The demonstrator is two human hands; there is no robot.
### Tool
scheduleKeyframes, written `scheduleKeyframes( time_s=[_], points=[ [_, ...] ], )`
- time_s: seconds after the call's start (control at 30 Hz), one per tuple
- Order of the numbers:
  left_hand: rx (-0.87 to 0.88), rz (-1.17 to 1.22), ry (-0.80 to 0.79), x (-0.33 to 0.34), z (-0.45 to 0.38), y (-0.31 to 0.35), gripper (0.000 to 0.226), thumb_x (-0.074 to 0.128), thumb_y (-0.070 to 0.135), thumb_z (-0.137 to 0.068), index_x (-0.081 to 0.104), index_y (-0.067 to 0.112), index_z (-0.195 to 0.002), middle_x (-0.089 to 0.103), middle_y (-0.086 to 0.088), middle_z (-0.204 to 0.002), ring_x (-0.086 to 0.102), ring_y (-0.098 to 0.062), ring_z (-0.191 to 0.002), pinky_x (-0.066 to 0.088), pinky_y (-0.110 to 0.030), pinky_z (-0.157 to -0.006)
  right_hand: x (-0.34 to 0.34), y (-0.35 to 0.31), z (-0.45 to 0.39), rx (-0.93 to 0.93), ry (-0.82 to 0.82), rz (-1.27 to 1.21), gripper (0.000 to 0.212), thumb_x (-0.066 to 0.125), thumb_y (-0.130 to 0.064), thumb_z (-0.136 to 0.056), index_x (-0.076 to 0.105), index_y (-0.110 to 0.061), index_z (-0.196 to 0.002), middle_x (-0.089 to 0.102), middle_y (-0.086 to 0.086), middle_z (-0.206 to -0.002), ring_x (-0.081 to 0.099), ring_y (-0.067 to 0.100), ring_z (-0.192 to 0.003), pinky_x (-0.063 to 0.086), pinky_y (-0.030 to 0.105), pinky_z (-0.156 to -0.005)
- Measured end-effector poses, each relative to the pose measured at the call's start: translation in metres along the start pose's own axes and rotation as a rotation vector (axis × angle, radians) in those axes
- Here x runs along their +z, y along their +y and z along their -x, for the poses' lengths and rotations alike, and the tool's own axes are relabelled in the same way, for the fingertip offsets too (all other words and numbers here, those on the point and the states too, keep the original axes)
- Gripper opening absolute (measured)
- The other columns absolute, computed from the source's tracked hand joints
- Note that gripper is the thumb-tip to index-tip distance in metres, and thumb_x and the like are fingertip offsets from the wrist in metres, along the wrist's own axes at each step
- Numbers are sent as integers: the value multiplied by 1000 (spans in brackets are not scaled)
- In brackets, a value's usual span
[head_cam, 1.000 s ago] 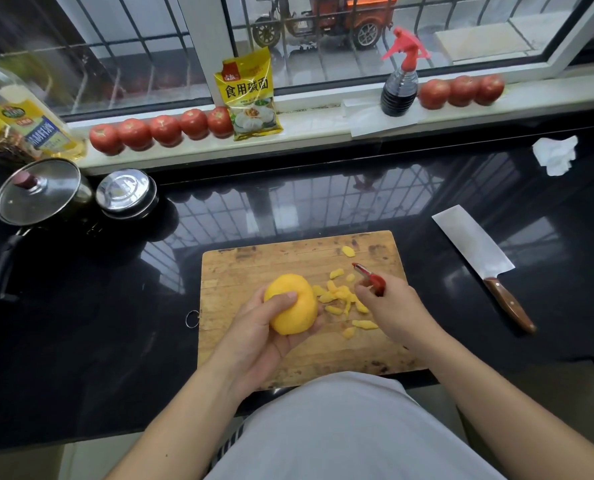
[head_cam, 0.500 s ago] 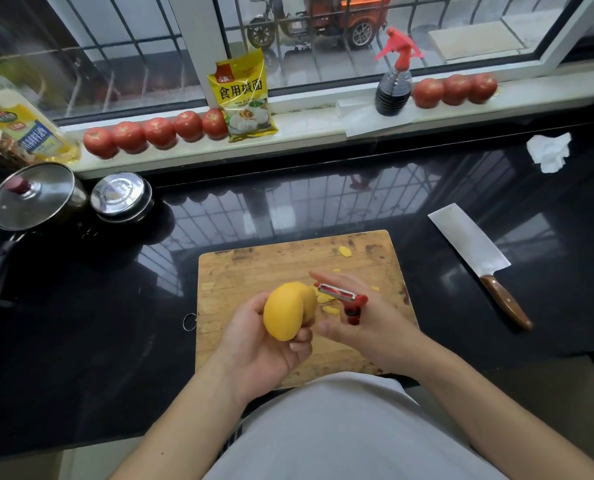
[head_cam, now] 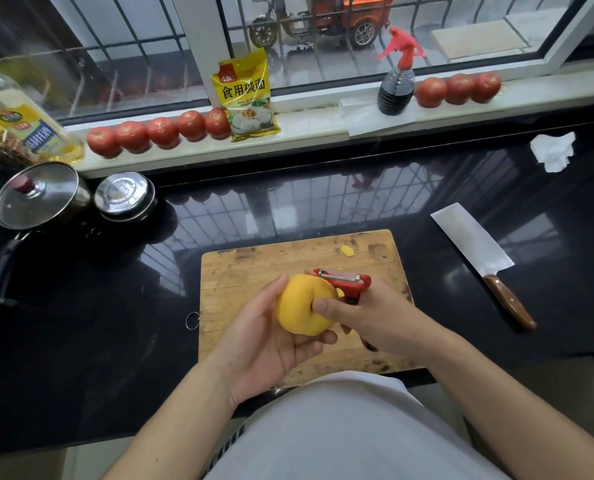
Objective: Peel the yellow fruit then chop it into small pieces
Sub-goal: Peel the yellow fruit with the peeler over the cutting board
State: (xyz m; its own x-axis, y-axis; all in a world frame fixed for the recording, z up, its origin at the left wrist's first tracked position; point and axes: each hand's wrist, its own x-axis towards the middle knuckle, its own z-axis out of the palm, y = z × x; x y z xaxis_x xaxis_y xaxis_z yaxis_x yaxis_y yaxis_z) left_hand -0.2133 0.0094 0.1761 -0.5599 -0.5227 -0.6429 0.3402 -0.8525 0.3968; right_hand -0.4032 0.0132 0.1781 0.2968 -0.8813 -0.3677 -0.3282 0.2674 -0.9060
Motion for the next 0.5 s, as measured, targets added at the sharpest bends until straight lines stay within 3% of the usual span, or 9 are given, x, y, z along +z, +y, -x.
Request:
scheduleKeyframes(
  time_s=[0.07, 0.13, 0.23, 0.3, 0.4, 0.5],
  points=[
    [47, 72, 13, 2, -1, 0, 55, 56, 45, -95, 70, 4, -130, 67, -27, -116, 68, -40, -88, 62, -35, -70, -4, -1, 0, -104, 89, 122, 31, 64, -34, -99, 56, -45, -127, 59, -22, -95, 56, -5, -83, 44, 15, -74],
    [93, 125, 33, 4, -1, 3, 53, 59, 37, -93, 64, 10, -138, 66, -28, -124, 67, -43, -94, 64, -37, -73, -11, 2, 2, -228, 266, 416, 29, 57, -30, -101, 54, -39, -129, 52, -16, -105, 54, 4, -92, 46, 22, -77],
    [113, 165, 47, 8, 1, 5, 47, 62, 33, -90, 72, 7, -127, 67, -27, -124, 67, -38, -92, 65, -38, -71, -15, 6, 8, -433, 430, 834, 18, 61, -19, -97, 58, -22, -114, 52, -9, -96, 47, 11, -79, 50, 33, -69],
    [101, 155, 56, 12, 2, 5, 48, 64, 36, -87, 72, 2, -119, 70, -24, -114, 70, -31, -86, 63, -35, -67, -13, 4, 10, -553, 458, 979, 14, 67, -19, -94, 58, -18, -105, 54, -4, -90, 41, 11, -77, 46, 33, -71],
    [76, 70, 101, 20, 0, 2, 58, 65, 48, -85, 68, 1, -120, 70, -21, -102, 70, -26, -74, 58, -29, -54, -11, -2, 10, -652, 469, 1095, 16, 66, -23, -94, 61, -13, -105, 58, 3, -92, 49, 19, -84, 43, 35, -79],
    [52, -42, 228, 26, -6, -2, 56, 60, 60, -91, 69, 7, -106, 67, -15, -84, 62, -21, -61, 49, -25, -43, -9, -5, 8, -690, 421, 1189, 17, 65, -22, -95, 62, -12, -109, 60, 6, -97, 53, 24, -88, 46, 41, -83]
  ],
)
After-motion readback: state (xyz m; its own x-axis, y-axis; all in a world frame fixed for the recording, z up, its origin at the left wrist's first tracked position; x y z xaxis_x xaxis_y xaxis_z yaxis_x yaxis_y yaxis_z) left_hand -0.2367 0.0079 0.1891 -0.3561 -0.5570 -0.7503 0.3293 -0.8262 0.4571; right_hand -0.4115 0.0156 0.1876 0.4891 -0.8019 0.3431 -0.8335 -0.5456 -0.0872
